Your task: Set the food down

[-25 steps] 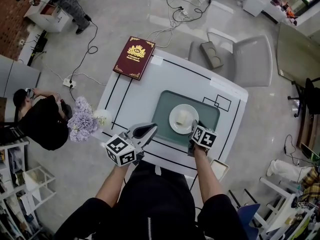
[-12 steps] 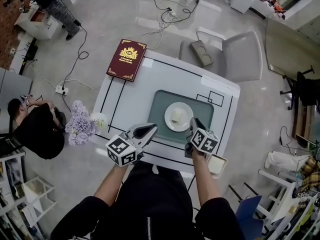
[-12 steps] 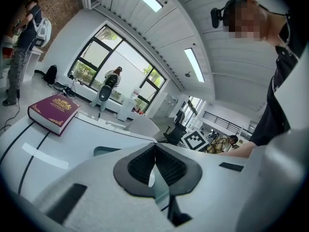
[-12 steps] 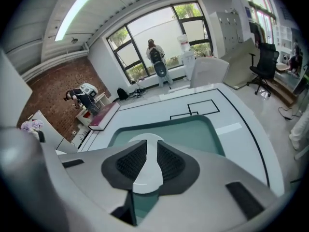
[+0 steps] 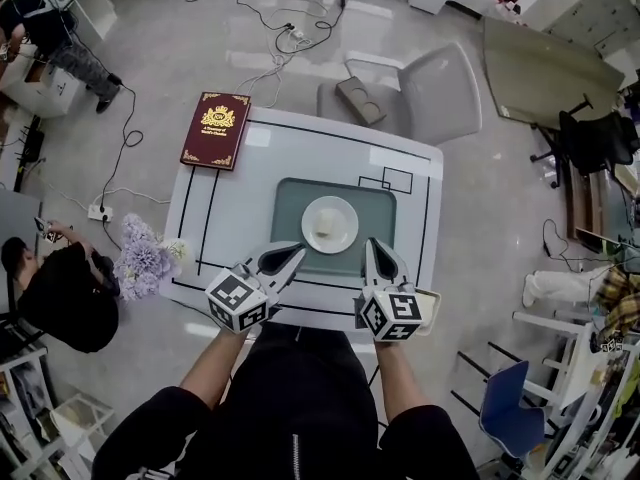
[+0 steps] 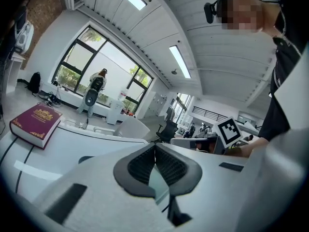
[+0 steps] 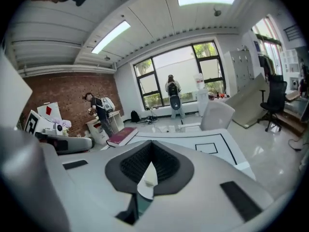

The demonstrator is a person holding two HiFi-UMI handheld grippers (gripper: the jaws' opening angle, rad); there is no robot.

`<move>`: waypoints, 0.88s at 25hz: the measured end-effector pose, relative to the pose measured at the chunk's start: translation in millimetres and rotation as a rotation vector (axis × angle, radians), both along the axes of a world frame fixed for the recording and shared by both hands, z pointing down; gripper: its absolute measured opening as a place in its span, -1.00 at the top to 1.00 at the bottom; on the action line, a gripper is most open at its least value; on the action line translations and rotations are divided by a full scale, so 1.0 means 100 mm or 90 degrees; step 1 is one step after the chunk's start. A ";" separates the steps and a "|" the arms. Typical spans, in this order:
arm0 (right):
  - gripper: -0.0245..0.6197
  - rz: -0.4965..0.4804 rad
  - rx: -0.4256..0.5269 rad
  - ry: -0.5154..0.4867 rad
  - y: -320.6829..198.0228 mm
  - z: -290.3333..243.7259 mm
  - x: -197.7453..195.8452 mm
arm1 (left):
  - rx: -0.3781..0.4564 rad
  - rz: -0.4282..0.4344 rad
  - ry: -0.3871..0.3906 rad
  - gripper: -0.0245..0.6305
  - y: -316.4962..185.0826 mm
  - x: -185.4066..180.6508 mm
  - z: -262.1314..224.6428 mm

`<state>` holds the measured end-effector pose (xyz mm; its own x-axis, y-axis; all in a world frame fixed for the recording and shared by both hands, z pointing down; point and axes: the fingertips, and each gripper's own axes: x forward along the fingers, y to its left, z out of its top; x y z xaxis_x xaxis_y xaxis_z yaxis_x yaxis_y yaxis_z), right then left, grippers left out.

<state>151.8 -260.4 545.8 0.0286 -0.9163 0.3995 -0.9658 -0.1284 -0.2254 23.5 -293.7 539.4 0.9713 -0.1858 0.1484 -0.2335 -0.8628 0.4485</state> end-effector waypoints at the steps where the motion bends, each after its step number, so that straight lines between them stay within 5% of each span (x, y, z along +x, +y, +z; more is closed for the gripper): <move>1: 0.89 -0.002 0.019 0.012 0.06 -0.09 -0.02 | 0.007 0.004 -0.001 0.91 0.05 0.02 -0.03; 9: 0.89 -0.046 0.085 0.099 0.52 -0.48 -0.29 | 0.064 -0.017 -0.002 0.91 0.47 0.02 -0.21; 22: 0.90 -0.077 0.114 0.091 1.48 -0.64 -0.67 | 0.122 -0.046 -0.006 0.91 1.48 -0.26 -0.46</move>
